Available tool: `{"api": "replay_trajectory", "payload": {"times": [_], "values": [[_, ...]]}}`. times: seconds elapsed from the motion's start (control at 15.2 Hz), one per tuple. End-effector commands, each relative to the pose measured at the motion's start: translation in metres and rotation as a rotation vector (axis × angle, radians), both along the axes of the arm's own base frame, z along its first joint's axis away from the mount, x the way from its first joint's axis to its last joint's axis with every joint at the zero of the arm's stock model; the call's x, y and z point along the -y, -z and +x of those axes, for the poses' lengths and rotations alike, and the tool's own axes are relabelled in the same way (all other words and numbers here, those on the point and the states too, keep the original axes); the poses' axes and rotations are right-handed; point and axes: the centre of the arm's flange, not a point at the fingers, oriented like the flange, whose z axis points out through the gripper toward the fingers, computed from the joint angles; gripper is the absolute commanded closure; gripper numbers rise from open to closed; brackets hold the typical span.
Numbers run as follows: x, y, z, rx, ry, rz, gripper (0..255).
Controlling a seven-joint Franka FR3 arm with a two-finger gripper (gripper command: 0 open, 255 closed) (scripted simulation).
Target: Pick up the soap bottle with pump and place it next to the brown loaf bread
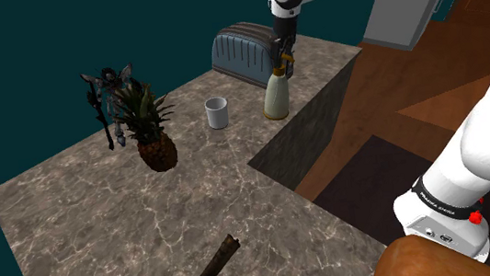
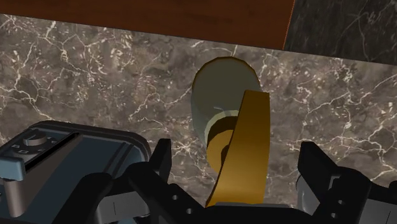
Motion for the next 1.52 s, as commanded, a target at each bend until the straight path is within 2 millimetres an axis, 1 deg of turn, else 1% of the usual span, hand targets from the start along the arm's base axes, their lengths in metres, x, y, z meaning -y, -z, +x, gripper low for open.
{"api": "replay_trajectory", "payload": {"times": [0.0, 0.59, 1.45], "values": [[0.0, 0.0, 0.0, 0.0, 0.0, 0.0, 255], [0.0, 0.0, 0.0, 0.0, 0.0, 0.0, 255], [0.0, -0.069, 0.0, 0.0, 0.0, 0.0, 255]]}}
